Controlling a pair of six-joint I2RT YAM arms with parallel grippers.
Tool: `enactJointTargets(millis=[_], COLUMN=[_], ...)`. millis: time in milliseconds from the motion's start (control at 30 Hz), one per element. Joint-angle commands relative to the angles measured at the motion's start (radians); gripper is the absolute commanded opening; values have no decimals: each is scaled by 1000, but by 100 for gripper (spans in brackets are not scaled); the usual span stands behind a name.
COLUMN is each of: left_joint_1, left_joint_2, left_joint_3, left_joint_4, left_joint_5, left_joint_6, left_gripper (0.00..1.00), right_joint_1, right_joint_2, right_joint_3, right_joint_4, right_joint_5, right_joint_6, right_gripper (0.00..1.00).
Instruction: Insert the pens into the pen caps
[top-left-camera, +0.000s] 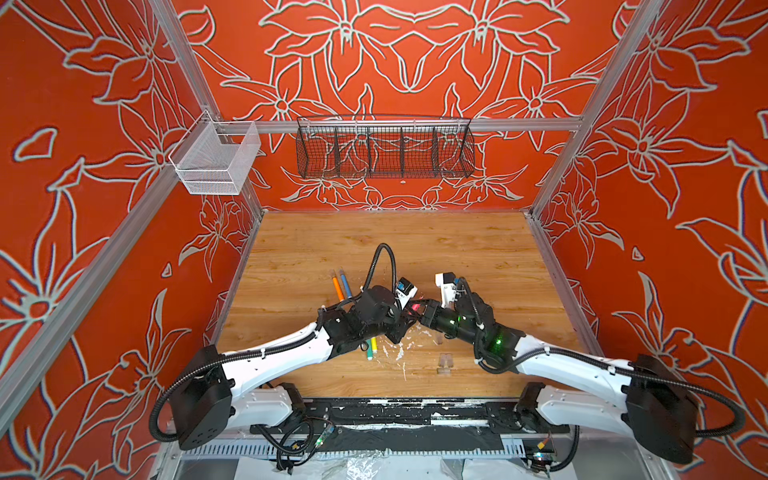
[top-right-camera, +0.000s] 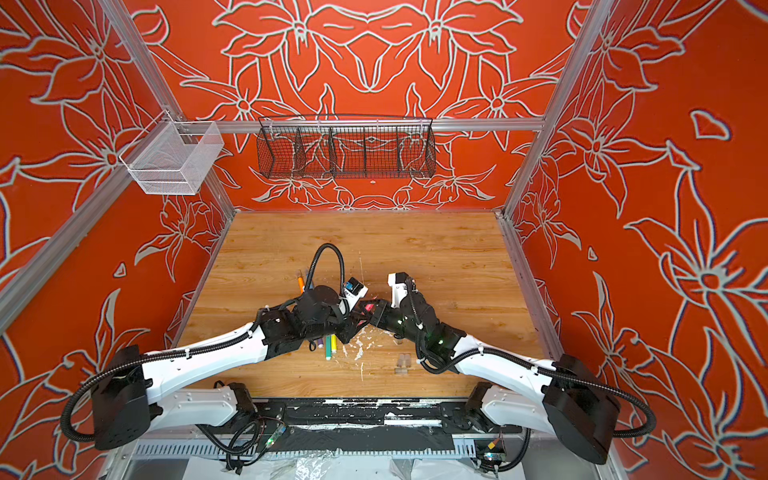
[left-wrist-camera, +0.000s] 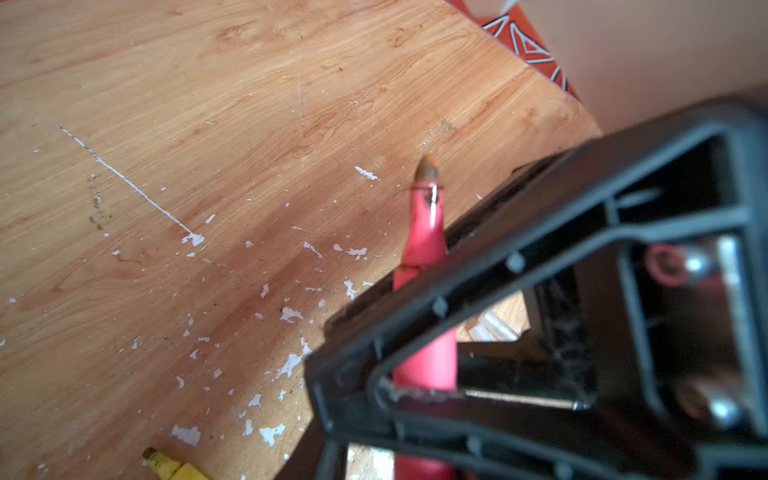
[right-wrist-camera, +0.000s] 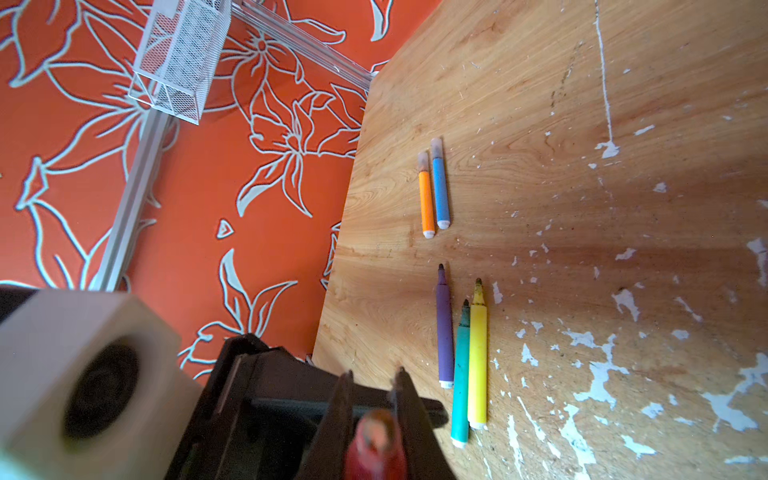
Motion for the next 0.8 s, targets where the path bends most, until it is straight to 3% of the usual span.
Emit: enactJointTargets(millis=[0, 300, 567, 667, 767], left_joint_1=[-5, -4, -5, -5, -5], left_joint_2=[-27, -41, -43, -46, -49], left_joint_3=[-25, -36, -38, -38, -39], left_joint_4=[32, 43, 45, 45, 48], left_joint_5=[19, 49, 58, 58, 52], left_joint_6=[13, 18, 19, 18, 15], left_gripper=[34, 35, 34, 24, 7], right_joint_1=[13, 15, 27, 34, 42], right_joint_2=[-23, 14, 17, 27, 30], right_joint_3=[-34, -65, -62, -61, -59], right_joint_4=[89, 204, 204, 218, 217], right_joint_5=[-2, -17, -7, -12, -7], right_joint_6=[54, 90, 82, 86, 86], right_gripper=[0, 0, 0, 0, 0])
